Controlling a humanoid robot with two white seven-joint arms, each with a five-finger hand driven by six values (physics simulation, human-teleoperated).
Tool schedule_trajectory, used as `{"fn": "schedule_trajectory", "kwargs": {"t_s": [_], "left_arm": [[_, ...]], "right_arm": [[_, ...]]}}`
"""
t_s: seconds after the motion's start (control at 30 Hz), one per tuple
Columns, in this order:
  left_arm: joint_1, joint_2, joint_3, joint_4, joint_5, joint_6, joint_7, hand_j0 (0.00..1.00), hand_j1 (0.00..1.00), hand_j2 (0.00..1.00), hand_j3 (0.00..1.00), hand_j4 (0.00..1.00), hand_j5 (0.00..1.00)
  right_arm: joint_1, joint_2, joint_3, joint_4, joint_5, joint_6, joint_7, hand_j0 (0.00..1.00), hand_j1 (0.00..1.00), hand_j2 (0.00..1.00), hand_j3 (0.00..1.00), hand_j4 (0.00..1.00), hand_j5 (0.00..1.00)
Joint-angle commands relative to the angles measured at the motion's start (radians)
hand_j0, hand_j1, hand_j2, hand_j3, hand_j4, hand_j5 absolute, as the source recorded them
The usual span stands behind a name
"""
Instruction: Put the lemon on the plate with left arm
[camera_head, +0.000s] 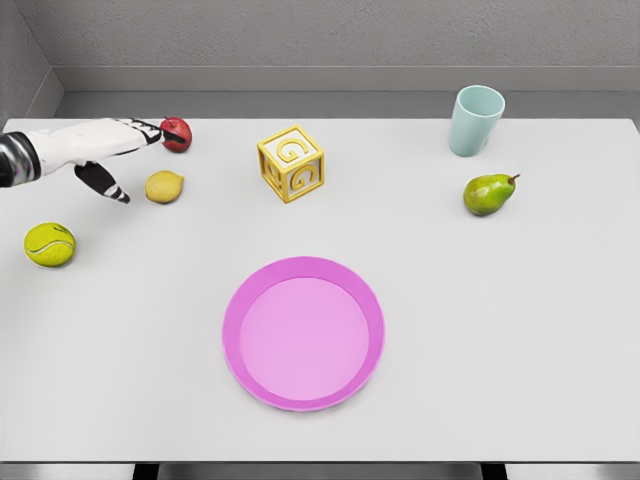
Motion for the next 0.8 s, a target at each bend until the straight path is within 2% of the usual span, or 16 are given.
{"fn": "schedule_trajectory", "kwargs": {"t_s": [0.0, 0.03, 0.2, 0.27, 0.33, 0.4, 0.53, 0.77], "left_arm": [[0.000, 0.000, -0.001, 0.001, 0.005, 0.003, 0.001, 1.00, 1.00, 1.00, 1.00, 1.00, 1.00], [0.000, 0.000, -0.001, 0.000, 0.005, 0.003, 0.001, 1.00, 1.00, 1.00, 1.00, 1.00, 1.00], [-0.020, 0.003, -0.002, -0.002, 0.000, 0.003, 0.001, 1.00, 1.00, 1.00, 1.00, 1.00, 1.00], [-0.026, 0.003, -0.027, 0.001, -0.001, 0.003, 0.001, 1.00, 1.00, 1.00, 1.00, 1.00, 1.00], [-0.046, 0.000, -0.058, 0.020, -0.001, 0.003, 0.001, 1.00, 1.00, 1.00, 1.00, 1.00, 1.00], [-0.075, 0.000, -0.061, 0.083, -0.001, 0.003, 0.001, 1.00, 1.00, 1.00, 1.00, 1.00, 1.00], [-0.084, -0.003, -0.071, 0.153, 0.008, 0.003, 0.001, 1.00, 1.00, 1.00, 1.00, 1.00, 1.00], [-0.089, -0.042, -0.096, 0.159, -0.001, 0.003, 0.001, 1.00, 1.00, 1.00, 1.00, 1.00, 1.00]], "right_arm": [[0.003, 0.000, -0.003, 0.005, -0.001, 0.001, 0.002, 1.00, 1.00, 1.00, 1.00, 1.00, 1.00], [0.021, 0.000, 0.000, 0.007, -0.001, 0.001, 0.001, 1.00, 1.00, 1.00, 1.00, 1.00, 1.00], [0.023, 0.000, 0.003, 0.004, -0.001, 0.001, 0.002, 1.00, 1.00, 1.00, 1.00, 1.00, 1.00], [0.023, 0.000, 0.003, 0.005, -0.001, 0.001, 0.002, 1.00, 1.00, 1.00, 1.00, 1.00, 1.00], [0.023, 0.000, 0.003, 0.005, -0.001, 0.001, 0.002, 1.00, 1.00, 1.00, 1.00, 1.00, 1.00], [0.023, 0.000, 0.003, 0.004, -0.001, 0.001, 0.002, 1.00, 1.00, 1.00, 1.00, 1.00, 1.00], [0.023, 0.000, 0.003, 0.005, -0.001, 0.001, 0.002, 1.00, 1.00, 1.00, 1.00, 1.00, 1.00], [0.023, 0.000, 0.003, 0.004, -0.001, 0.001, 0.002, 1.00, 1.00, 1.00, 1.00, 1.00, 1.00]]}}
